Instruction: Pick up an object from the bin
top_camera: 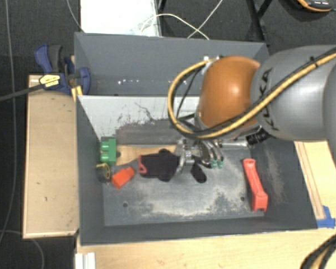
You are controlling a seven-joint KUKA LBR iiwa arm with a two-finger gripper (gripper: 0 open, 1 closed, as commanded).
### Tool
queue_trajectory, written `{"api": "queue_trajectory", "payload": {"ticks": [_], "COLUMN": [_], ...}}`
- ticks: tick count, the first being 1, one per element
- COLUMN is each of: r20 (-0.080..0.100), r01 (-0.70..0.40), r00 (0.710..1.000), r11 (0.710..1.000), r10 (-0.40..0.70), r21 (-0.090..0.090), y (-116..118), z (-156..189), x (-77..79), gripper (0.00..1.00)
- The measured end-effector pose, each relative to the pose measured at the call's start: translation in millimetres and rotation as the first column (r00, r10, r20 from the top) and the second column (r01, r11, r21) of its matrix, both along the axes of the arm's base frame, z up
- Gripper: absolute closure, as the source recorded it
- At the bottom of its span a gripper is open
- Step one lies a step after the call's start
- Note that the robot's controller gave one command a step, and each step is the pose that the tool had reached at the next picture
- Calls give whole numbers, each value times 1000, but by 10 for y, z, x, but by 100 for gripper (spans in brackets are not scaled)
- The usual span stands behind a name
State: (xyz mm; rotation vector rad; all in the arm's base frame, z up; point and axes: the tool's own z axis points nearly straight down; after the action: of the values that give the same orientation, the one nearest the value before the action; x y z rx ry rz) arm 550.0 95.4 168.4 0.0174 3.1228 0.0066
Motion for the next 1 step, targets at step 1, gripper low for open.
{"api": "queue_trajectory", "payload": {"ticks": [1], "r20": [-7], "r01": [22], "r00": [1000], "r11": [1000], "r10": [-22], "r21": [-2], "y": [-21], "z": [-1017], "x": [-207], "gripper": [100]}}
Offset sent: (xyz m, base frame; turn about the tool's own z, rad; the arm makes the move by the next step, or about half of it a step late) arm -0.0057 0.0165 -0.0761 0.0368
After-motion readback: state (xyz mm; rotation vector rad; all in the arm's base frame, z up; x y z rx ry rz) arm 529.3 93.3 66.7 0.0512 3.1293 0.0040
